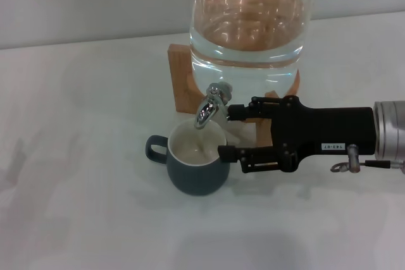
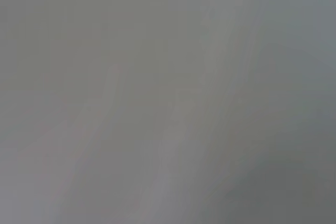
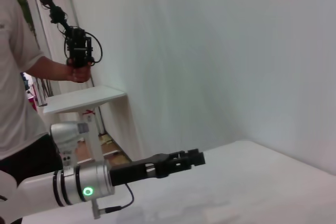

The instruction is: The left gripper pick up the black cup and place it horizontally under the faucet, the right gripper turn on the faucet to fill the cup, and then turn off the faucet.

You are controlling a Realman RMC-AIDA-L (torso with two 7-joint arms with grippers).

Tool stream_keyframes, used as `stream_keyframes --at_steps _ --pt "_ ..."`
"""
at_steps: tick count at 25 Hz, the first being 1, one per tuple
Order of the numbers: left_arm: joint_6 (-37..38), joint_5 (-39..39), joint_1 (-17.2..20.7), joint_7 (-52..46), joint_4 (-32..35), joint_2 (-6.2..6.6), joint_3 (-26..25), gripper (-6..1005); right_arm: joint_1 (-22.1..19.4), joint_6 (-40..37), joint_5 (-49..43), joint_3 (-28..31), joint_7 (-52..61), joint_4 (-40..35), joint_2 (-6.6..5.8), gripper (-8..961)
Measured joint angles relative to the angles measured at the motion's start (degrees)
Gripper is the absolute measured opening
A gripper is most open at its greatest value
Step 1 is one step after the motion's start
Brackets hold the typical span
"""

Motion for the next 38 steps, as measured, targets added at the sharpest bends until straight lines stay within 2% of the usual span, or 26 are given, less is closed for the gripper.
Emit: stream_keyframes --at_steps 7,12,18,26,38 --pt "-0.7 0.0 -0.6 0.0 0.0 0.00 0.0 654 -0.4 0.4 0.1 0.6 0.0 -0.4 0.00 791" --pt "-1.1 0.0 -0.9 0.0 0.0 0.00 -0.1 654 -1.5 5.2 0.5 1.8 -0.1 -1.0 0.00 791" --pt "-1.1 0.0 -1.3 0.3 0.0 0.00 -0.1 653 -1.4 7.0 0.6 -2.0 0.0 -2.1 0.01 791" --pt "-0.7 -0.1 -1.1 0.5 0.0 0.01 -0.2 653 -1.0 1.5 1.6 -8.3 0.0 -1.8 0.16 790" --pt "-0.6 -0.2 -0.8 0.5 0.0 -0.09 -0.1 652 -0.6 -7.3 3.1 -13.9 1.2 -2.3 0.18 790"
